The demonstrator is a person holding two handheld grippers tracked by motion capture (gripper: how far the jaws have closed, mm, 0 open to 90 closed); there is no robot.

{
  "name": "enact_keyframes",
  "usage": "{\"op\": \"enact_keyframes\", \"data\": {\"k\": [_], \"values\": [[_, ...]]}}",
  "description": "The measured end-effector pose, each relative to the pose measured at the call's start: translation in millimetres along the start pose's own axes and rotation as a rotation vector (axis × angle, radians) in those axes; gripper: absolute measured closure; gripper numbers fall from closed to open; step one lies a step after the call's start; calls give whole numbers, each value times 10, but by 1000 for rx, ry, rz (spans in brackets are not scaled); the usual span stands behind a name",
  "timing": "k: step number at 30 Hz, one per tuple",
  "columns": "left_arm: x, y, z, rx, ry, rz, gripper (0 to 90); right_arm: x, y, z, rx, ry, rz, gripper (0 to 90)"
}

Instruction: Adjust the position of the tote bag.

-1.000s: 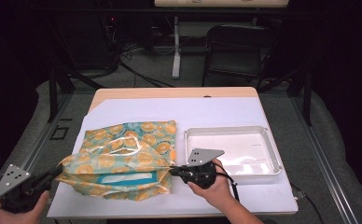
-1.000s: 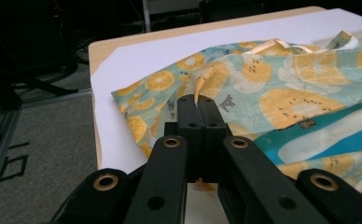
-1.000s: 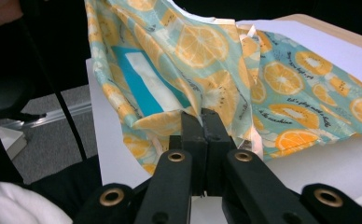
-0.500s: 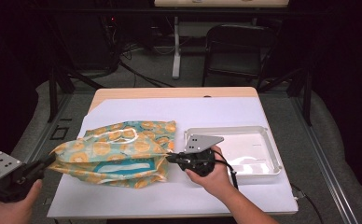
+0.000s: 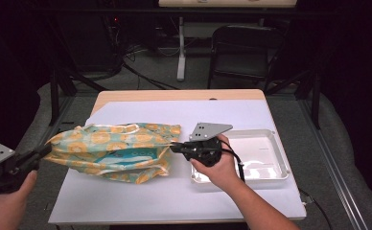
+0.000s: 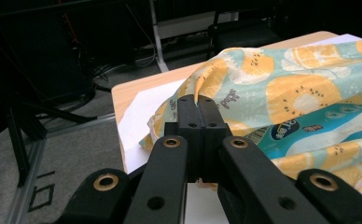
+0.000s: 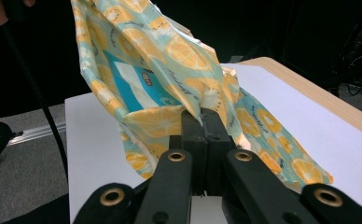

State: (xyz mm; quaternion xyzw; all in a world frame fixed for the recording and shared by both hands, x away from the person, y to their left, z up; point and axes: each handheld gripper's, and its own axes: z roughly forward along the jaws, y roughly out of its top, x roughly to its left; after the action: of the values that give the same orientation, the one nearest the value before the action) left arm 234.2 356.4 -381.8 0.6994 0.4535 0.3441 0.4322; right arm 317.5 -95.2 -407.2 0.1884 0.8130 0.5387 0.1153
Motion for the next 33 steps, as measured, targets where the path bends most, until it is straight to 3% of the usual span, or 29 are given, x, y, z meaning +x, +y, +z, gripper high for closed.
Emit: {"op": "enact_keyframes", "data": {"k": [18, 24, 33], "values": [[169, 337, 139, -58, 2, -40, 900, -242, 335, 24, -27, -22, 44, 900], [165, 486, 164, -79, -4, -34, 900, -341, 378, -3, -56, -26, 93, 900], [123, 705, 96, -129, -1, -16, 900, -378, 514, -142, -107, -49, 89, 900]]}}
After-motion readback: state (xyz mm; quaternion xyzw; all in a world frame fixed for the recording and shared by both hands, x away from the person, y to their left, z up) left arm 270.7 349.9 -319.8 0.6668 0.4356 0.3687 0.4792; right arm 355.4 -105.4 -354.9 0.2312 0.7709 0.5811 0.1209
